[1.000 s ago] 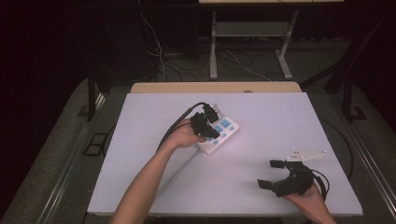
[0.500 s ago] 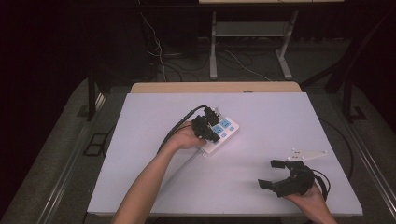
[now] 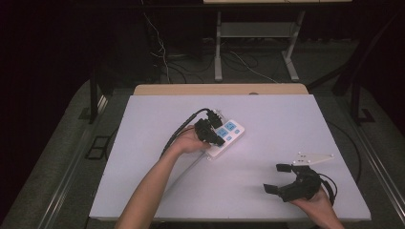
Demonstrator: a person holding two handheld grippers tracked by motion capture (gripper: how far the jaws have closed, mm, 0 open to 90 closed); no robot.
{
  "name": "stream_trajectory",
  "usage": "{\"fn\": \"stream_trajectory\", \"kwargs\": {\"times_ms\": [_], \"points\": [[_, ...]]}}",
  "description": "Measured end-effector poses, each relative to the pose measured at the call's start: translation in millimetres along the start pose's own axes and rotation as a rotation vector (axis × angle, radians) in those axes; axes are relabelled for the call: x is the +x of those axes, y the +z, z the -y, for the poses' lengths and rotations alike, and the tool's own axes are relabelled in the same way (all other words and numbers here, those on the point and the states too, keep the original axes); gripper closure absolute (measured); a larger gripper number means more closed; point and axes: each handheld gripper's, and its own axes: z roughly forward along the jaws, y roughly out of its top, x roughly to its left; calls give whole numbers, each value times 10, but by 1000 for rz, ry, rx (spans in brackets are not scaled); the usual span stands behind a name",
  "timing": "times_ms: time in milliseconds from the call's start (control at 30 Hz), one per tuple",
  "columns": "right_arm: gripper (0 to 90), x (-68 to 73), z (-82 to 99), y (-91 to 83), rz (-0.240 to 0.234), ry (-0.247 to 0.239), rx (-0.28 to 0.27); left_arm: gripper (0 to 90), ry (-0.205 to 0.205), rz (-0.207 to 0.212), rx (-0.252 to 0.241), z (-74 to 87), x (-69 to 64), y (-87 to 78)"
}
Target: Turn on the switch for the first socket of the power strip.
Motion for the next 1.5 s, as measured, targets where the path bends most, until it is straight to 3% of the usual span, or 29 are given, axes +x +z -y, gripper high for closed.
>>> {"fn": "stream_trajectory", "kwargs": {"times_ms": [200, 367, 867, 1333, 1400, 1500], "points": [[0, 4, -1, -1, 2, -3, -1, 897, -20, 4, -10, 22, 6, 9], [0, 16, -4, 7, 4, -6, -2, 898, -83, 29, -61, 102, 51, 15], [0, 6, -6, 6, 8, -4, -2, 897, -29, -43, -27, 48, -58, 13], [0, -3, -10, -14, 10, 0, -17, 895, -24, -47, -28, 51, -78, -7], [0, -4, -10, -15, 9, 1, -17, 895, -34, -33, -68, 62, -88, -51], [0, -5, -9, -19, 10, 3, -20, 895, -35, -41, -88, 66, -85, -108]]}}
